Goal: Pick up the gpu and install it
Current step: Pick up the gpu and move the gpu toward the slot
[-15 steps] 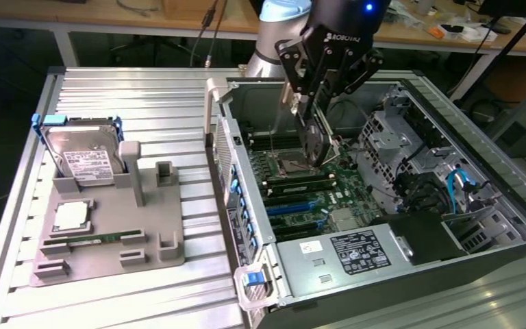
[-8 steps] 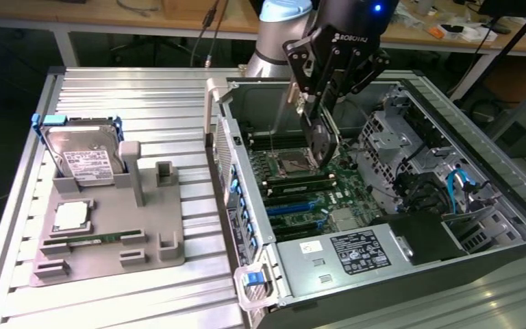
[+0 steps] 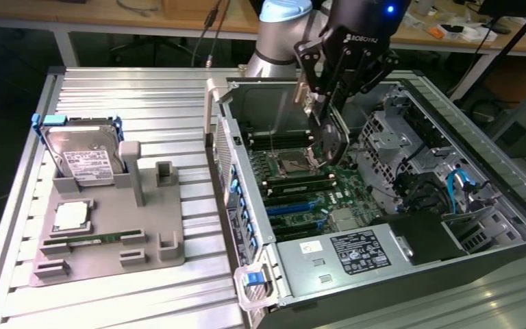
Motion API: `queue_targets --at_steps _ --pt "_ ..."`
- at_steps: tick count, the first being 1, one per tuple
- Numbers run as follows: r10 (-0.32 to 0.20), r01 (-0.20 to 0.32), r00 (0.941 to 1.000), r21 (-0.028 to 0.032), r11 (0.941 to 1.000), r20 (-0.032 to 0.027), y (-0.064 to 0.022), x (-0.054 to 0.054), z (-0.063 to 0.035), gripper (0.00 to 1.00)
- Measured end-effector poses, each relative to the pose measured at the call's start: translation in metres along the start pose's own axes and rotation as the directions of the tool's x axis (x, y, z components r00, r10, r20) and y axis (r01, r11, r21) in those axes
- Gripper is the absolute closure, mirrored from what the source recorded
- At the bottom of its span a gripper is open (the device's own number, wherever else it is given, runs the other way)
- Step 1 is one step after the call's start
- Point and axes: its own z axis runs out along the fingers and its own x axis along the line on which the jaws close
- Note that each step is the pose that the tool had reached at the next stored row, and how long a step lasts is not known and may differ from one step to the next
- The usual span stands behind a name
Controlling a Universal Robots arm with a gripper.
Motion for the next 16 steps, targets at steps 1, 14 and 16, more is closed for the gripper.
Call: queue_targets --at_steps 1,14,16 --pt "-0.005 0.005 1.0000 0.0000 1.0000 0.0001 0.0001 -0.002 0.0000 0.73" --pt "-0.041 0.041 0.9992 -0.0004 0.9992 0.0010 0.0018 -0.034 0.0006 0.73" --pt "-0.043 0.043 0.9991 -0.0005 0.9991 0.0011 0.0019 -0.037 0.0007 0.73"
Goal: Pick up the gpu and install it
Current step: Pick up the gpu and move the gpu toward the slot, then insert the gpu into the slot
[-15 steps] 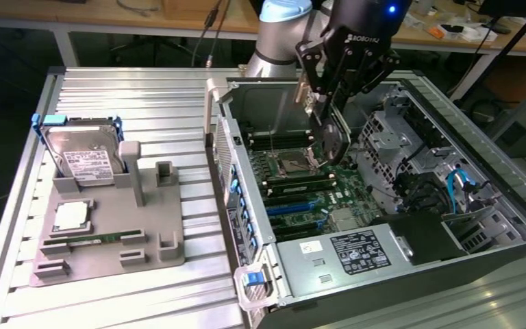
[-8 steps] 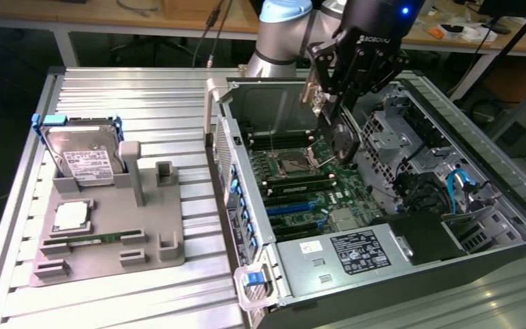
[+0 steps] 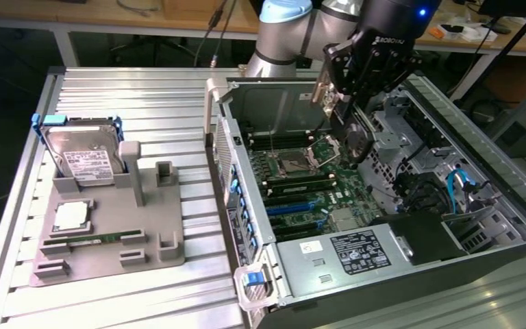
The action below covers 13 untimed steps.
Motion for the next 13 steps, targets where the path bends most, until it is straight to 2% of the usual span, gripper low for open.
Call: queue_targets --at_steps 13 --pt "0.000 0.000 1.0000 0.0000 1.0000 0.0000 0.0000 -0.0005 0.0000 0.73"
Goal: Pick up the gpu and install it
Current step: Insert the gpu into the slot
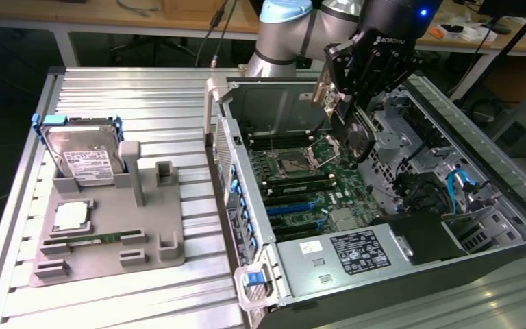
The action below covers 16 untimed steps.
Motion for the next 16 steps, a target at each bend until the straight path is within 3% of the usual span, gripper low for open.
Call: queue_targets --at_steps 4,16 --pt "-0.002 0.002 1.0000 -0.0002 1.0000 0.0001 0.0000 0.0000 0.0000 0.73" --pt "-0.078 0.078 0.9969 -0.0009 0.9969 0.0021 0.0000 0.0000 0.0000 0.73"
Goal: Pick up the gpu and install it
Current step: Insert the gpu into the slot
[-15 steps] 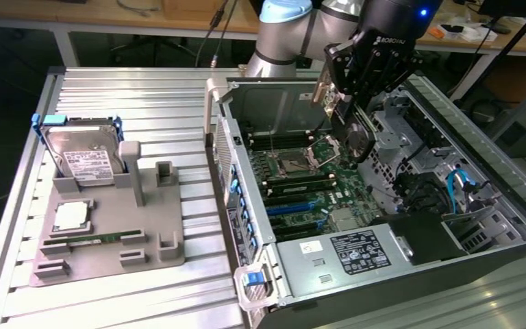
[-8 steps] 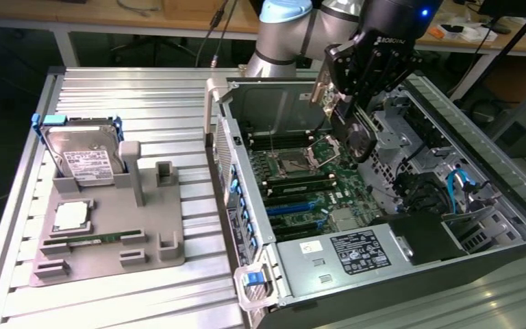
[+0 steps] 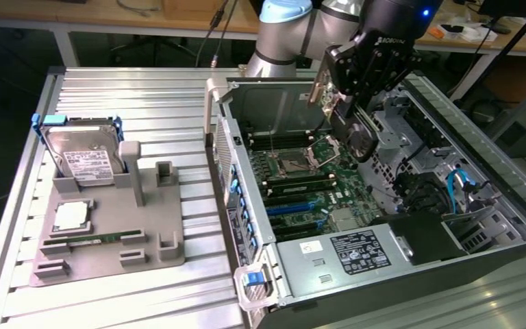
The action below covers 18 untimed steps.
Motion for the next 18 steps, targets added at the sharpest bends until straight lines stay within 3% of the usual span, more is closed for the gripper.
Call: queue_targets --at_steps 18 --pt "-0.094 0.094 0.9956 -0.0010 0.9956 0.0025 0.0002 0.0000 0.0000 0.73"
